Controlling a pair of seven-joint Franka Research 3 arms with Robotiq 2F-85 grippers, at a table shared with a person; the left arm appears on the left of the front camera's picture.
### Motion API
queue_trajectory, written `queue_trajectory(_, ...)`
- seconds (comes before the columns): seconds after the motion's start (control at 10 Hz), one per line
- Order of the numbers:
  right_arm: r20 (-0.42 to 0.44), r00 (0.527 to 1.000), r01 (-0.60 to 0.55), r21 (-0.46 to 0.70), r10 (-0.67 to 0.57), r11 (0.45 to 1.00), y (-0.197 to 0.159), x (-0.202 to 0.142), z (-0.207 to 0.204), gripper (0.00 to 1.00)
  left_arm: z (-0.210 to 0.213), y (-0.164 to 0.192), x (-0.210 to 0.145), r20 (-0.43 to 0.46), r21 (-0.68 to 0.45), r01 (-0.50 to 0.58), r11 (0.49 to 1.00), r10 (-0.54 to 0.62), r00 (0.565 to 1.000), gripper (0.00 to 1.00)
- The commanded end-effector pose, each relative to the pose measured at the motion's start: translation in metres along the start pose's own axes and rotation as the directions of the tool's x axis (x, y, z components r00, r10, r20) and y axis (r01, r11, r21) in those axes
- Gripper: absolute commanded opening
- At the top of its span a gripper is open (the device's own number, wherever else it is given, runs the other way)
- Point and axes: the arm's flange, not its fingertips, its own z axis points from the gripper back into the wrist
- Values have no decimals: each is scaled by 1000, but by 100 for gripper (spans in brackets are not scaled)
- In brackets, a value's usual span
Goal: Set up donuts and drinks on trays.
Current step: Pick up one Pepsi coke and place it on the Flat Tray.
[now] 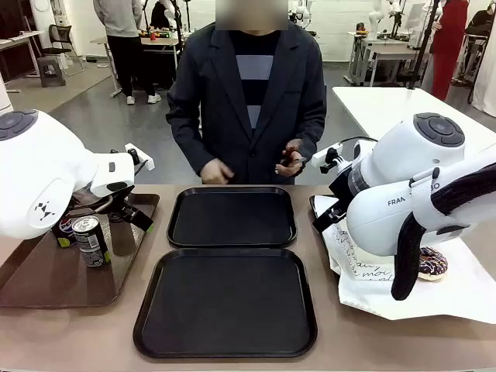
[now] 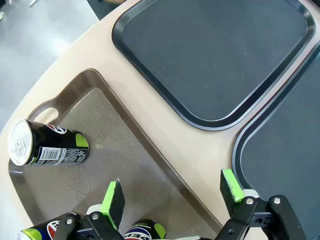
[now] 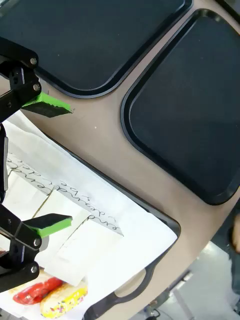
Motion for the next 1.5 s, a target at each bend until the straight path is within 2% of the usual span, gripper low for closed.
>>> queue_trajectory(0.0, 0, 1000, 0, 0, 0, 1000, 0, 0, 0, 100, 0, 0, 0, 0, 0, 0, 1000, 0, 1000, 100)
queue_trajectory(1.3, 0, 1000, 0, 0, 0, 1000, 0, 0, 0, 100, 0, 0, 0, 0, 0, 0, 1000, 0, 1000, 100)
queue_trajectory(1.4, -24, 998, -53, -27, 53, 998, 11, -8, 27, 100, 35, -10, -16, -9, -4, 25, 1000, -25, 1000, 100)
